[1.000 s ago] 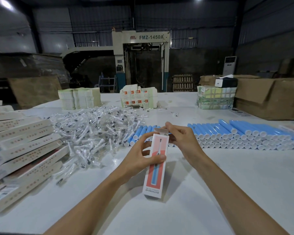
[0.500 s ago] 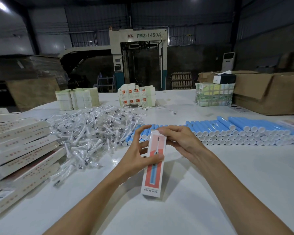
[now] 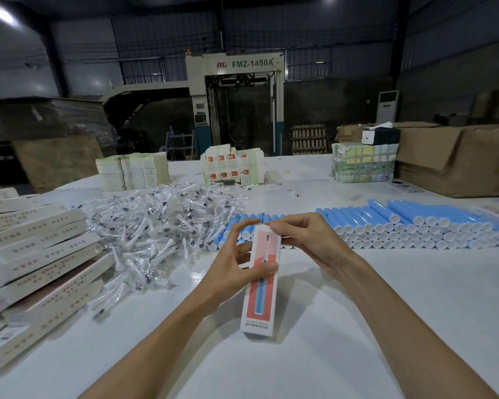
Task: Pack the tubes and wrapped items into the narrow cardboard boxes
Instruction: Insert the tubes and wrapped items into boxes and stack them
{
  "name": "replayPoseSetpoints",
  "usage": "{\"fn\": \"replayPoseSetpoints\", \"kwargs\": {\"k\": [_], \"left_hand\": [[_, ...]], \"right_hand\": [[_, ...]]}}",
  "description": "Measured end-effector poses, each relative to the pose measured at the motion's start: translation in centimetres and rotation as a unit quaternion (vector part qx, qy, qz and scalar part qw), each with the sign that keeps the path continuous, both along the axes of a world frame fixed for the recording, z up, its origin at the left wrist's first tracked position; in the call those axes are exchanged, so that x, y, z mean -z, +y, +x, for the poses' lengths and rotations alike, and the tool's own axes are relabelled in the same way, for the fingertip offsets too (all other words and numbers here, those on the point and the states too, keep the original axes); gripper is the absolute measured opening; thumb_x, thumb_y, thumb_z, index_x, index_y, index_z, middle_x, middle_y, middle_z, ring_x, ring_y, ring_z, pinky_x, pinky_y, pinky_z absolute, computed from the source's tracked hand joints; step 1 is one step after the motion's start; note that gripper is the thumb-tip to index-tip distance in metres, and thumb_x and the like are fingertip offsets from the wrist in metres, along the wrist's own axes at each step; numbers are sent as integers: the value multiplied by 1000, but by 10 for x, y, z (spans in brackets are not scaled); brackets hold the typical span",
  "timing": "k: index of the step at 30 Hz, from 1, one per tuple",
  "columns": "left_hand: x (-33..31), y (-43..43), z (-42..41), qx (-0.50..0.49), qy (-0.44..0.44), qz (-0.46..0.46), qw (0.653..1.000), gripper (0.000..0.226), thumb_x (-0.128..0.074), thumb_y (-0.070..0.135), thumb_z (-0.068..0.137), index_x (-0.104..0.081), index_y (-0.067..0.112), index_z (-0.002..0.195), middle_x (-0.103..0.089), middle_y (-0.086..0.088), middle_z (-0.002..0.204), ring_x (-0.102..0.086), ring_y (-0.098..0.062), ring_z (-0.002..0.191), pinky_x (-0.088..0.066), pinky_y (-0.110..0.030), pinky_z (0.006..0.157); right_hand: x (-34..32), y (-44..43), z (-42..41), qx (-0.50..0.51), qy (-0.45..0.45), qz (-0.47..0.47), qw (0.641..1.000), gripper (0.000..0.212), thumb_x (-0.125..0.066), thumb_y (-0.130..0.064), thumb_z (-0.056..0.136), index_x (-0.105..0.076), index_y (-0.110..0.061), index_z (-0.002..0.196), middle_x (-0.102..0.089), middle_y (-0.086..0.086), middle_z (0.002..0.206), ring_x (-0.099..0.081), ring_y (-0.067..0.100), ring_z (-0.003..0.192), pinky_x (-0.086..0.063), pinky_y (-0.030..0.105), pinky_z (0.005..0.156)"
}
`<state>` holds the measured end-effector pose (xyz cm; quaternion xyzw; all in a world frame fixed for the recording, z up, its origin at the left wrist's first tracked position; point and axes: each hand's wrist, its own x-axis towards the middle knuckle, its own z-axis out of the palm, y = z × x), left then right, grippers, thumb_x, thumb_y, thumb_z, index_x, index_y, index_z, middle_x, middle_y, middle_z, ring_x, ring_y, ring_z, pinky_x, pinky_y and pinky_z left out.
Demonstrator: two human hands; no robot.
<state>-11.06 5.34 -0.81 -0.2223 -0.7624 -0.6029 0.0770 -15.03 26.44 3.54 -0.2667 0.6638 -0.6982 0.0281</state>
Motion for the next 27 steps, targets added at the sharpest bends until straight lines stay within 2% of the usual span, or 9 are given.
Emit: {"fn": "replayPoseSetpoints", "kwargs": {"k": [5,11,15,17,19,21,24,27], "left_hand": [[2,-2,-3,15,9,22,1000,85,-91,36,87,-36,45,150,-80,-7,115,-77,-26,106,-64,-35,89],[8,-3,-8,20,8,23,999,87,-91,42,87,-33,40,152,-80,-8,115,-77,-28,105,-64,-38,89],[12,0,-10,0,2,38,999,81,-90,35,89,-37,41,149,-80,-8,109,-79,-25,95,-63,-30,82],[13,2,-11,-30,-7,50,998,79,-91,33,87,-39,43,145,-81,-6,105,-80,-24,93,-63,-27,76],[14,2,-13,-68,-5,75,995,72,-93,28,86,-43,46,134,-81,-1,104,-80,-20,91,-62,-25,73],[14,-1,-14,-113,1,95,989,66,-93,28,85,-43,48,123,-81,3,102,-80,-14,87,-61,-23,70],[15,-6,-18,-161,-1,126,979,68,-95,29,82,-38,43,118,-79,-7,100,-80,-18,88,-63,-27,66],[17,-6,-17,-178,4,158,971,70,-96,33,78,-38,44,116,-79,-6,95,-80,-14,84,-62,-24,61]], "right_hand": [[3,-5,1,40,57,29,997,11,-80,-24,93,-83,-18,101,-80,6,105,-77,26,99,-60,27,82],[8,-7,-1,58,105,15,993,8,-78,-16,93,-84,-15,99,-80,6,98,-76,22,95,-58,24,81],[20,-18,-8,97,84,8,992,11,-76,-15,95,-84,-19,100,-81,3,95,-76,18,92,-58,26,82],[27,-24,-12,137,79,40,987,15,-73,-18,98,-82,-19,109,-80,-2,102,-76,13,95,-60,30,88],[30,-29,-12,178,88,95,976,31,-70,-23,100,-72,-18,131,-76,-7,115,-73,10,103,-58,37,98],[31,-33,-6,180,91,130,971,42,-66,-30,103,-60,-23,144,-69,-11,121,-72,10,106,-59,37,97],[35,-39,11,153,90,204,963,54,-60,-56,100,-47,-38,150,-59,-15,128,-70,8,106,-62,32,87],[46,-41,26,134,142,340,920,82,-54,-79,88,-28,-44,157,-41,-16,149,-57,8,126,-52,39,103]]}}
